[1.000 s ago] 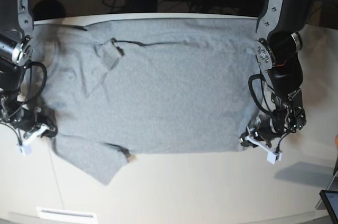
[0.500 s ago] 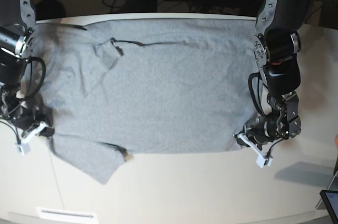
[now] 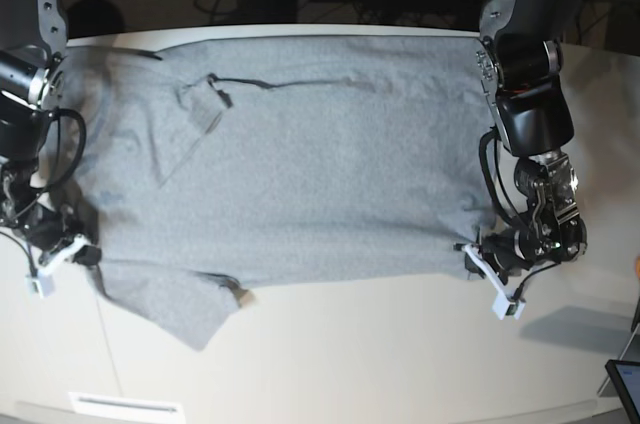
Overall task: Fold the T-shirt properly
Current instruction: 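Grasp the hem corners with both grippers, then lift the hem and fold it over toward the shoulders with both grippers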
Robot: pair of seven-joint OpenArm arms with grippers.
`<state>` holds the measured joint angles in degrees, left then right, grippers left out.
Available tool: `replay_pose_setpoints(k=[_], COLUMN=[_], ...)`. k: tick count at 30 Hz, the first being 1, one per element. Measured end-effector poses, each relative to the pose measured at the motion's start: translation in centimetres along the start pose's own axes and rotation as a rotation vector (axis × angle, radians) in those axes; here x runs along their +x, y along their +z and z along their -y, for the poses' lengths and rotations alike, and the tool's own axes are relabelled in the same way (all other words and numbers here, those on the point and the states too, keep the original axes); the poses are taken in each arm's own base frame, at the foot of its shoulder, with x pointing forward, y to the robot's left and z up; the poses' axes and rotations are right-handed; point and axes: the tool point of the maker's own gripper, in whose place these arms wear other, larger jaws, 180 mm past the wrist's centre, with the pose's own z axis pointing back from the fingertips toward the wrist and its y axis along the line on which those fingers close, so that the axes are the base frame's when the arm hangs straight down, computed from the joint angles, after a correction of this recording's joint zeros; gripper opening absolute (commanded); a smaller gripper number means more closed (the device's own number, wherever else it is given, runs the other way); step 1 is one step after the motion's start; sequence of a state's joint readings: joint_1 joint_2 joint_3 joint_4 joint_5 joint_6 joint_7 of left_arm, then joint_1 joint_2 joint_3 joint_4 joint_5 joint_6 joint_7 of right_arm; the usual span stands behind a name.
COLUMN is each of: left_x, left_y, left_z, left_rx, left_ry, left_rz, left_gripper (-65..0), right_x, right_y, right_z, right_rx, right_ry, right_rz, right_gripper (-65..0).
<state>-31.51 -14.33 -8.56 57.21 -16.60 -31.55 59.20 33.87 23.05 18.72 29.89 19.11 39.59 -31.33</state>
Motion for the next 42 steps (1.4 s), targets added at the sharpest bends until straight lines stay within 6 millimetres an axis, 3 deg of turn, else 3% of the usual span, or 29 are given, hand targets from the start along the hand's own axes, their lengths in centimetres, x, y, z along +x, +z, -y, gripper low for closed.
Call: replay_pose_setpoints(k=[5,19,21,26,31,42], left_x=[-0.7,-0.2,-0.1,-2.6,-2.2,-3.7], left_y=[1.3,5.2,5.3,5.2,6.0,6.7], left_z=[0.1,0.3,0.4,0.5,0.9,1.4], left_rx=[0.031,0.113,0.115,0.117,0.129,0.140], left_ry=[-0.046,-0.149,-0.155,-0.158,-0.186,-0.211], left_rz=[-0.007,0.009,0.013,-0.032,0.000,-0.015], left_gripper=[-65.0,-65.0,-65.0,-65.0,-65.0,-65.0], right_x=[1.3,-1.4,-1.3,-0.5,-1.0,-1.7], right_y=[0.7,0.9,1.2,1.7,1.9,3.5], right_z=[-0.1,0.5,0.4,0.3,0.3,-0.4], right_rx=[-0.009,-0.020,-0.025,-0.029,-0.034,-0.001], right_ry=[0.051,0.042,0.061,0.089,0.100,0.089], right_rz=[0.042,0.004,0.012,0.040,0.035,0.067], right_gripper=[-65.0,-65.0,-65.0,-65.0,-65.0,-65.0])
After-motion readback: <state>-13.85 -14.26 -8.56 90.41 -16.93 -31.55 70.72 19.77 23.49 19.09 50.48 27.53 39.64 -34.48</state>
